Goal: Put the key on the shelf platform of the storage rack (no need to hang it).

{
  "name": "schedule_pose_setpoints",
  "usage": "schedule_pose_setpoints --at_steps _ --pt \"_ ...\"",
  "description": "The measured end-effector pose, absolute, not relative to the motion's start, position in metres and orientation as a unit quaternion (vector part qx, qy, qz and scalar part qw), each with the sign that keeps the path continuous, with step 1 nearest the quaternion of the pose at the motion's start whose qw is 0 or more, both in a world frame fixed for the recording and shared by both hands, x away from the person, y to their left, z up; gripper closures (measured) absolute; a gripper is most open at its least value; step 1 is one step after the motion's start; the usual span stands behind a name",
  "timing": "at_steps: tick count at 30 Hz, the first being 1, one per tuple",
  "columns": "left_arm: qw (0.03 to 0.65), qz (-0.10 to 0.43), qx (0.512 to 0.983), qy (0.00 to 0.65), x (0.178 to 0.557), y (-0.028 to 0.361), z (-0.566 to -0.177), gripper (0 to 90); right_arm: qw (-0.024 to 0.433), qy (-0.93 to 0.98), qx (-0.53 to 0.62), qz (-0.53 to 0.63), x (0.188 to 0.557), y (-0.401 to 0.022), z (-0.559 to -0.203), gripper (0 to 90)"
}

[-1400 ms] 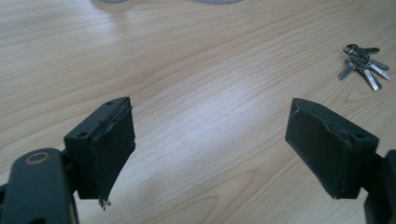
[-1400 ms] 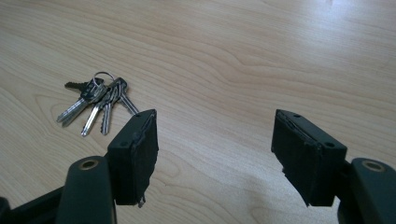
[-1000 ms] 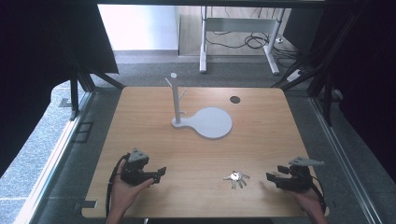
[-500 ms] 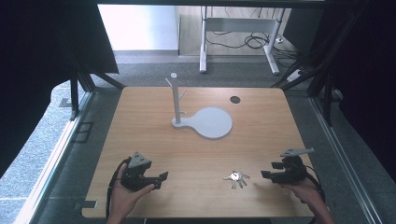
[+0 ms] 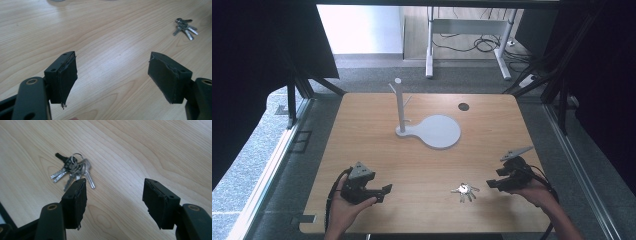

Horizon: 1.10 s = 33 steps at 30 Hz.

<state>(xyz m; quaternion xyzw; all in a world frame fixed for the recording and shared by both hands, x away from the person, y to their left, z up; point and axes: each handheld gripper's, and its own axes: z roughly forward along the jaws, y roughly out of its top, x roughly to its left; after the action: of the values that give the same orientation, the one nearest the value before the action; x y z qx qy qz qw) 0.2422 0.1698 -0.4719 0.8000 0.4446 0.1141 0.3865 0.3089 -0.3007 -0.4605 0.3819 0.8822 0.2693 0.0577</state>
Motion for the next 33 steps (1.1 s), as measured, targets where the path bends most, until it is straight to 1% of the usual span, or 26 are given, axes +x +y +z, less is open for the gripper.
schedule_pose_setpoints --at_steps 5,8,11,15,18,21,33 --pt "0.388 0.122 0.797 0.446 0.237 0.170 -0.469 24.0 0.045 0.893 0.362 0.263 0.313 -0.285 -0.456 36.7" --pt "0.385 0.128 0.799 0.444 0.233 0.171 -0.466 24.0 0.045 0.903 0.345 0.253 0.313 -0.274 -0.453 36.0" --pt "0.396 0.135 0.794 0.441 0.226 0.172 -0.458 23.9 0.042 0.908 0.335 0.248 0.313 -0.265 -0.450 35.7" --pt "0.398 0.135 0.795 0.437 0.224 0.171 -0.457 24.0 0.040 0.915 0.325 0.236 0.311 -0.255 -0.448 35.1" --pt "0.396 0.132 0.797 0.436 0.225 0.170 -0.459 23.9 0.044 0.917 0.321 0.234 0.311 -0.253 -0.449 35.3" --pt "0.390 0.128 0.801 0.436 0.226 0.169 -0.461 23.9 0.033 0.919 0.319 0.228 0.313 -0.247 -0.455 35.0" --pt "0.385 0.129 0.804 0.435 0.225 0.169 -0.462 23.9 0.015 0.930 0.304 0.207 0.314 -0.228 -0.463 32.2"
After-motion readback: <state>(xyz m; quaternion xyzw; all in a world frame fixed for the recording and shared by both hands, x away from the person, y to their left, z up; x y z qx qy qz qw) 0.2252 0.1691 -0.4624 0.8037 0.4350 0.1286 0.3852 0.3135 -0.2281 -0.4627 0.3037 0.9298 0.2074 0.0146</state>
